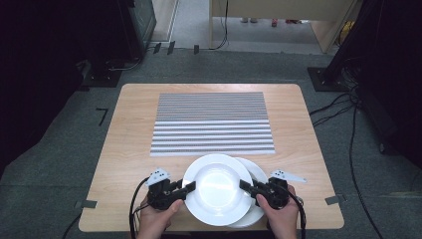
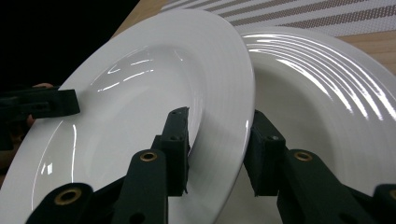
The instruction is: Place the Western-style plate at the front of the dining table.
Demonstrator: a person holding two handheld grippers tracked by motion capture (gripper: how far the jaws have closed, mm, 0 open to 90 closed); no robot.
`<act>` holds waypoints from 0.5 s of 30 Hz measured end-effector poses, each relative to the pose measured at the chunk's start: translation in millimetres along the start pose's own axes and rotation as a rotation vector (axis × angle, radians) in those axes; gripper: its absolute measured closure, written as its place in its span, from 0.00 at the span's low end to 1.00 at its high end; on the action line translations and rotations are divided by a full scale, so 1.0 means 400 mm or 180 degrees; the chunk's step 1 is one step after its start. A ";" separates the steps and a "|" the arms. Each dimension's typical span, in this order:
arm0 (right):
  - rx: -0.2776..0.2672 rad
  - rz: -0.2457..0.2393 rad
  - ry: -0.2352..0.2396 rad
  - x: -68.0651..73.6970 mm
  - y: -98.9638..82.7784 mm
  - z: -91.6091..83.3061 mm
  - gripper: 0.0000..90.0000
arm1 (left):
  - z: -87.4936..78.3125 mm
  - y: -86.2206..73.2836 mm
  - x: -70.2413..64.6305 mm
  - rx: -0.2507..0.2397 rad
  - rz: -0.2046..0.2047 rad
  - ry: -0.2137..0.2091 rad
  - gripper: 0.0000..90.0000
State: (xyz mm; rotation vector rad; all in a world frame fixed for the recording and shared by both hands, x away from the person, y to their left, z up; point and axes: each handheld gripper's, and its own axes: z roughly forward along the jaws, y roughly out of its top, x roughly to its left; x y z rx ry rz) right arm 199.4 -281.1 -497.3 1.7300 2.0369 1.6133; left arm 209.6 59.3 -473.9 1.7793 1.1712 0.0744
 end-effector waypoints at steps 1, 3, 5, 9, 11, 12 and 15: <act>-0.0050 0.0004 0.0004 0.002 -0.002 -0.001 0.73 | 0.001 -0.001 -0.003 -0.0010 -0.0010 0.0034 0.70; -0.0137 0.0046 0.0040 0.006 -0.004 -0.004 0.75 | 0.000 -0.001 -0.005 -0.0009 -0.0021 0.0063 0.70; -0.0182 0.0102 0.0060 0.009 -0.004 -0.009 0.77 | -0.001 -0.001 -0.006 0.0001 -0.0023 0.0059 0.70; -0.0300 0.0084 -0.0025 0.021 -0.004 -0.015 0.79 | -0.002 -0.001 -0.009 -0.0023 -0.0038 0.0036 0.72; -0.0352 0.0100 -0.0072 0.024 -0.003 -0.017 0.79 | -0.002 -0.001 -0.009 -0.0029 -0.0047 0.0014 0.73; -0.0352 0.0100 -0.0072 0.024 -0.003 -0.017 0.79 | -0.001 -0.002 -0.009 -0.0038 -0.0071 -0.0015 0.73; -0.0410 0.0061 -0.0244 0.032 0.003 -0.018 0.79 | 0.003 -0.003 -0.012 -0.0067 -0.0069 -0.0038 0.74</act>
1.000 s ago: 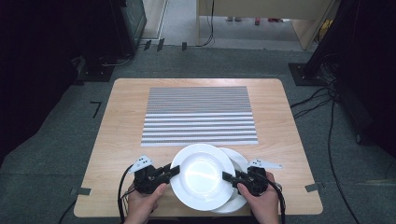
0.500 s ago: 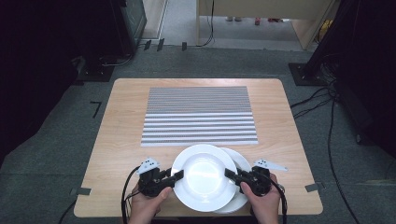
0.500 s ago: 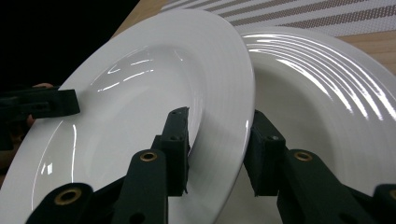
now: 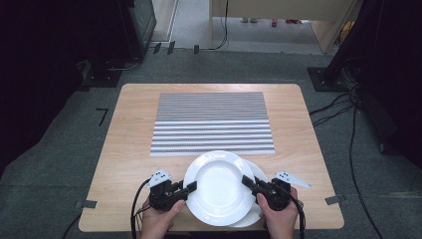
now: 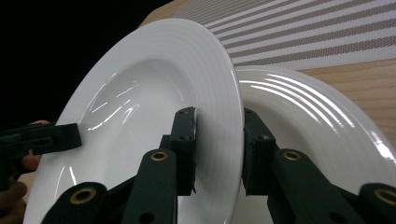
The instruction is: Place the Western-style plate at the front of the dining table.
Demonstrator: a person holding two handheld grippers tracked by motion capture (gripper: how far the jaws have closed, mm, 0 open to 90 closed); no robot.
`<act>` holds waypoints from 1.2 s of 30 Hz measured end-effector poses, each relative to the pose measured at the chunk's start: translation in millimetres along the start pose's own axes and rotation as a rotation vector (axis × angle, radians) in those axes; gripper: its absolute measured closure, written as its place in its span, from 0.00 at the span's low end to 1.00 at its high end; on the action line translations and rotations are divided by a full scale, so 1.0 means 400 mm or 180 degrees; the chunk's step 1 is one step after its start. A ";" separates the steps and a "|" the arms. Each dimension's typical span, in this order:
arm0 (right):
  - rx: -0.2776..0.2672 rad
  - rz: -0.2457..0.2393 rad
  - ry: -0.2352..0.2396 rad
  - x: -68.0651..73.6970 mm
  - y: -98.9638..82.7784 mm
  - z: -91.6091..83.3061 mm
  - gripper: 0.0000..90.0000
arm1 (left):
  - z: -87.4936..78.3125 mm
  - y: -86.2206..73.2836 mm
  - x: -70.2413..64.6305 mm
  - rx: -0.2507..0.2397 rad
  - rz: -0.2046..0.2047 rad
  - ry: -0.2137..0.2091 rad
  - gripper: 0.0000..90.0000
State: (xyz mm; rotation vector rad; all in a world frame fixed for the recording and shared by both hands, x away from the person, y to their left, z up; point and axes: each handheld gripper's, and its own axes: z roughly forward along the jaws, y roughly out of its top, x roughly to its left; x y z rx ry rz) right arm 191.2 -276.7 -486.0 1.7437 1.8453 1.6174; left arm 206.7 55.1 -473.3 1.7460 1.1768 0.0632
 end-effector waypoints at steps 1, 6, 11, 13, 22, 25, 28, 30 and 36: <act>-0.0002 -0.0009 -0.0039 0.003 0.001 0.000 0.79 | 0.001 0.000 -0.001 -0.0010 -0.0013 0.0010 0.75; -0.0057 -0.0110 -0.0187 0.019 0.005 0.004 0.78 | 0.002 0.008 0.000 -0.0057 -0.0070 0.0043 0.76; -0.0087 -0.0165 -0.0137 0.037 0.017 0.004 0.78 | -0.014 0.023 0.006 -0.0205 -0.0124 0.0064 0.79; -0.0087 -0.0141 -0.0109 0.039 0.024 0.007 0.78 | -0.016 0.031 0.006 -0.0230 -0.0117 0.0080 0.80; -0.0180 -0.0149 -0.0040 0.052 0.069 0.010 0.79 | -0.022 0.065 0.008 -0.0301 -0.0111 0.0052 0.79; -0.0191 -0.0142 -0.0024 0.056 0.088 0.013 0.79 | -0.027 0.091 0.007 -0.0364 -0.0090 0.0052 0.79; -0.0203 -0.0180 -0.0022 0.060 0.108 0.022 0.79 | -0.029 0.112 0.009 -0.0416 -0.0063 0.0069 0.80; -0.0212 -0.0208 -0.0030 0.064 0.122 0.030 0.78 | -0.028 0.125 0.011 -0.0448 -0.0054 0.0087 0.80; -0.0226 -0.0274 -0.0022 0.070 0.168 0.054 0.79 | -0.016 0.164 0.031 -0.0482 -0.0037 0.0138 0.79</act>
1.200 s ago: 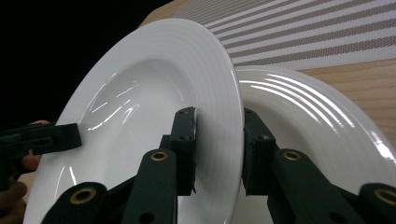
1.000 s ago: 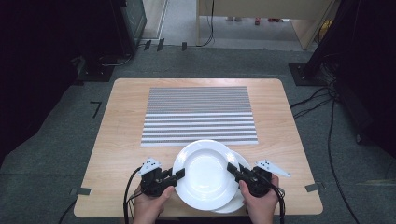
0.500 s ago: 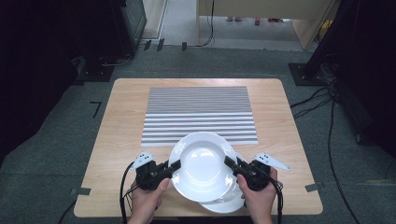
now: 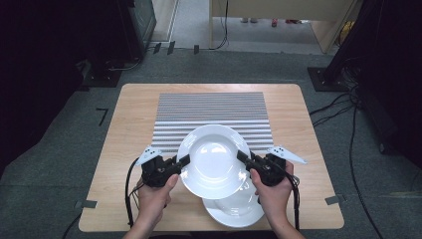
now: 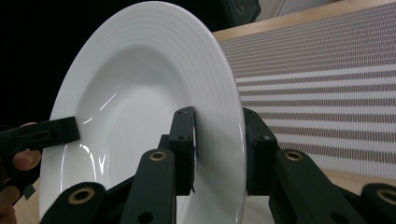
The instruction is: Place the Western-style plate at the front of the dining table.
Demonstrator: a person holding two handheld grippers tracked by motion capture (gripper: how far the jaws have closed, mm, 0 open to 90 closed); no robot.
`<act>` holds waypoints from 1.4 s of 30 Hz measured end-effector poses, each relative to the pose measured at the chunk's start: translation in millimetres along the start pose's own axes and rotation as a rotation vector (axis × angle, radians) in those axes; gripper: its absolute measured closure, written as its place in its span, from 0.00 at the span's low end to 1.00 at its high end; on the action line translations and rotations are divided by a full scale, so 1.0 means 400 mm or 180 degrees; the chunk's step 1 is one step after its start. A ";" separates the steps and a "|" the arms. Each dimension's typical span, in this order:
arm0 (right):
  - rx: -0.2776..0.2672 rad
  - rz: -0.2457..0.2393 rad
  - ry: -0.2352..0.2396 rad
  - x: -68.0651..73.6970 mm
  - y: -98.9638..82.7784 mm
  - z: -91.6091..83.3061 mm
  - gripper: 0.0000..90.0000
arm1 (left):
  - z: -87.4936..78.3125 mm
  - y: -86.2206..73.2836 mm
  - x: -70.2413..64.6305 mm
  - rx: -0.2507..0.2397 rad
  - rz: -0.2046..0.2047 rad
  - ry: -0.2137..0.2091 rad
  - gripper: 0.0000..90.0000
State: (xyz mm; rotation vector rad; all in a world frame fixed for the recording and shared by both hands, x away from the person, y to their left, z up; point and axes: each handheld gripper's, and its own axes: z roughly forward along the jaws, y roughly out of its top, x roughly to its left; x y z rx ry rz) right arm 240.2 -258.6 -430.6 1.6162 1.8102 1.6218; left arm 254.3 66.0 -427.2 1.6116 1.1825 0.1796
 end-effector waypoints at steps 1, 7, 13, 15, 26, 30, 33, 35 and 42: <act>0.0002 -0.0010 0.0004 -0.001 0.008 0.005 0.79 | 0.004 0.005 0.003 0.0000 0.0005 0.0011 0.79; 0.0032 -0.0007 0.0018 -0.014 0.053 0.045 0.79 | 0.027 0.044 0.021 -0.0019 0.0027 0.0047 0.78; 0.0032 0.0004 0.0027 -0.033 0.093 0.091 0.78 | 0.063 0.092 0.044 -0.0023 0.0074 0.0097 0.79; 0.0051 -0.0002 0.0026 -0.040 0.104 0.107 0.78 | 0.075 0.105 0.054 -0.0028 0.0056 0.0126 0.79; 0.0181 0.0073 0.0047 -0.085 0.153 0.192 0.79 | 0.149 0.153 0.111 0.0027 -0.0040 0.0199 0.79; 0.0165 0.0087 0.0061 -0.105 0.169 0.222 0.79 | 0.175 0.164 0.125 0.0003 -0.0058 0.0246 0.79; 0.0165 0.0093 0.0054 -0.114 0.174 0.238 0.79 | 0.189 0.170 0.134 -0.0015 -0.0028 0.0273 0.78; 0.0163 0.0103 0.0047 -0.121 0.179 0.253 0.78 | 0.202 0.175 0.141 -0.0038 0.0001 0.0302 0.78; 0.0202 0.0125 -0.0001 -0.154 0.199 0.304 0.77 | 0.249 0.194 0.165 -0.0017 -0.0028 0.0380 0.78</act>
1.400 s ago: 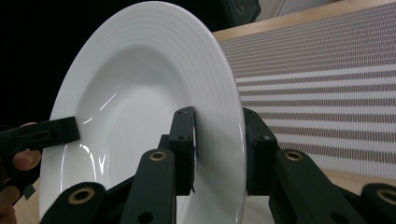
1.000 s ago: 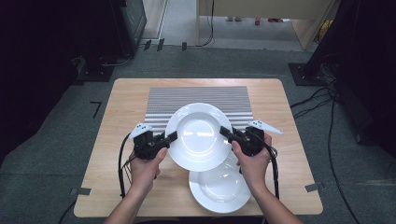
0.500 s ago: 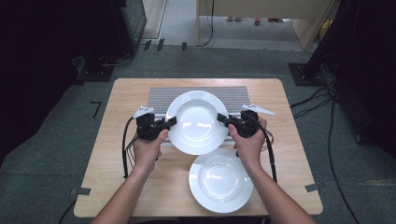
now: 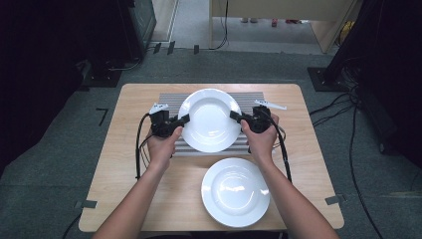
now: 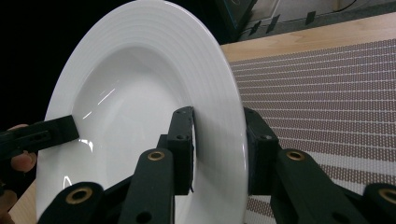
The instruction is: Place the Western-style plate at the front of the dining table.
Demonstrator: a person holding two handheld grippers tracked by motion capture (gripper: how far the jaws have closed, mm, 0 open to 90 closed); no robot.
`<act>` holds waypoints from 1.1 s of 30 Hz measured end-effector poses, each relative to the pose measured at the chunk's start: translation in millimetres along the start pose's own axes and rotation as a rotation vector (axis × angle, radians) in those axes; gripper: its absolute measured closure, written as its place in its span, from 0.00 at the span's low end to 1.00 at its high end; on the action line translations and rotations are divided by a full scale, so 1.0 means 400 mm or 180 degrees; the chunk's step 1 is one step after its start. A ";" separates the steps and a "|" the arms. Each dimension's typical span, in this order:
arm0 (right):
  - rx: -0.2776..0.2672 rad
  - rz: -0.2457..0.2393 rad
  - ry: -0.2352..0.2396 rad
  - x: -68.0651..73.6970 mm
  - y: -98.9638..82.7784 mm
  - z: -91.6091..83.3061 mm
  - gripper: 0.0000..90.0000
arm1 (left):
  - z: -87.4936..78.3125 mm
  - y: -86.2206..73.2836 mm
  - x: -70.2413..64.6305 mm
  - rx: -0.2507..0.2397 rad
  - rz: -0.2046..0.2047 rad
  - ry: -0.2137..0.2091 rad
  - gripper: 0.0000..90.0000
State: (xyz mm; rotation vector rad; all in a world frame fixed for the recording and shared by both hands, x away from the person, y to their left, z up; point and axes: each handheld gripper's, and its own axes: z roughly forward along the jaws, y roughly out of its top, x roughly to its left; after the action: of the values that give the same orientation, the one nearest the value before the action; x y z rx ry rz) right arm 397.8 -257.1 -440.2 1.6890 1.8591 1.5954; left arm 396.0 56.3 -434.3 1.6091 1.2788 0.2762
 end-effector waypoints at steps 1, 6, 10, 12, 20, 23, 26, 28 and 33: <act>0.0011 0.0015 -0.0011 -0.004 0.003 0.007 0.77 | 0.008 0.002 0.004 0.0014 -0.0013 0.0011 0.78; 0.0118 0.0048 -0.0076 -0.030 0.009 0.051 0.76 | 0.048 0.009 0.025 0.0100 -0.0072 0.0065 0.78; 0.0197 0.0127 -0.0128 -0.054 0.005 0.087 0.75 | 0.080 0.014 0.040 0.0159 -0.0080 0.0124 0.78; 0.0221 0.0156 -0.0165 -0.061 0.005 0.102 0.75 | 0.095 0.017 0.047 0.0171 -0.0106 0.0145 0.78; 0.0274 0.0388 -0.0263 -0.107 0.001 0.149 0.75 | 0.167 0.036 0.067 0.0410 -0.0194 0.0176 0.78; 0.0278 0.0367 -0.0374 -0.125 -0.006 0.162 0.73 | 0.195 0.038 0.076 0.0548 -0.0242 0.0113 0.79; 0.0327 0.0299 -0.0495 -0.133 -0.007 0.174 0.72 | 0.218 0.035 0.083 0.0603 -0.0287 0.0142 0.78; 0.0378 0.0202 -0.0578 -0.131 -0.002 0.185 0.72 | 0.230 0.030 0.091 0.0647 -0.0315 0.0182 0.77; 0.0432 0.0213 -0.0599 -0.135 0.004 0.203 0.73 | 0.248 0.023 0.103 0.0737 -0.0398 0.0257 0.76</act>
State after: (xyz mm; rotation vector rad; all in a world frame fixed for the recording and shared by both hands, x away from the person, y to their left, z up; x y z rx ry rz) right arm 474.7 -253.8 -499.8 1.9033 1.8720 1.3063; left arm 487.1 35.8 -488.2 1.7169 1.5118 0.1194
